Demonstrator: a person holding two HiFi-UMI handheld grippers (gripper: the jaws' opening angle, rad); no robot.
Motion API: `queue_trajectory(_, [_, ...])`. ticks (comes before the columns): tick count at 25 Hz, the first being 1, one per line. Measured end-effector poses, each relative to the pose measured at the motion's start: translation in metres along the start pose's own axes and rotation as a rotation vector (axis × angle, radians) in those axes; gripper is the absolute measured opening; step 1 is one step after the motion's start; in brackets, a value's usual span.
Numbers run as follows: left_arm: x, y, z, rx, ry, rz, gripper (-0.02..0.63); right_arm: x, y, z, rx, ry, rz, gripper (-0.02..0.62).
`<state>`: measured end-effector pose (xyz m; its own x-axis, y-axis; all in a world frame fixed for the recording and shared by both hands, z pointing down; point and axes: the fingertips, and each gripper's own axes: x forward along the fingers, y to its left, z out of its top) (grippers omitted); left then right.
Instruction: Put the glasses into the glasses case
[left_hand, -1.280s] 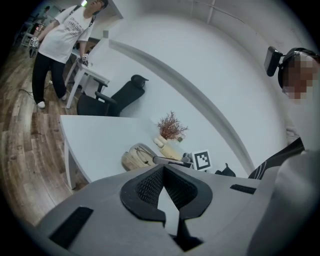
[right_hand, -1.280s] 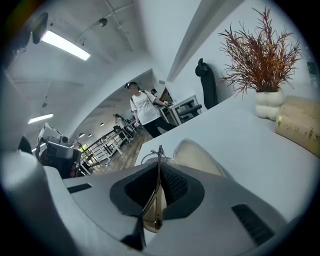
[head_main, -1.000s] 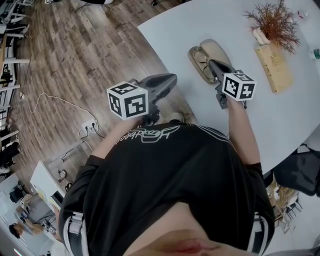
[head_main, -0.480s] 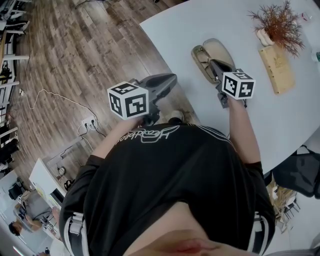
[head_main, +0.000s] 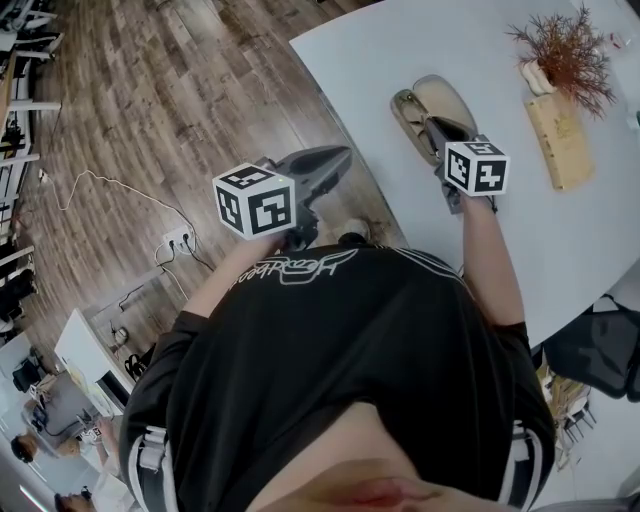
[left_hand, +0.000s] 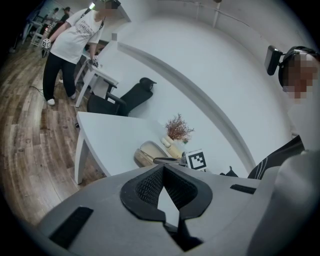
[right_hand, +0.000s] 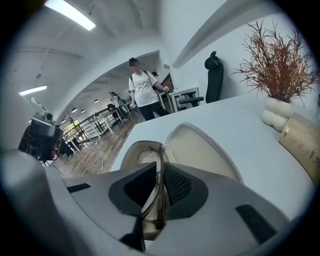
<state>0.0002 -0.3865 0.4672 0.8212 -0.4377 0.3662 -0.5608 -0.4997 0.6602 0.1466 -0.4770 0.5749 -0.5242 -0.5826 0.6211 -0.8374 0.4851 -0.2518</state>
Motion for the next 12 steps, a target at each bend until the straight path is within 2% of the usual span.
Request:
queue_trajectory(5, [-0.017, 0.004, -0.004, -0.01, -0.015, 0.021, 0.006, -0.001, 0.0, 0.001, -0.014, 0.004, -0.017, 0.026])
queue_trajectory(8, [-0.031, 0.003, -0.003, -0.008, -0.039, 0.031, 0.006, -0.004, 0.002, 0.004, -0.01, 0.003, -0.022, 0.094])
queue_trajectory(12, [-0.045, 0.0, -0.003, -0.007, -0.066, 0.034, 0.006, -0.014, 0.004, 0.011, -0.011, -0.02, -0.048, 0.12])
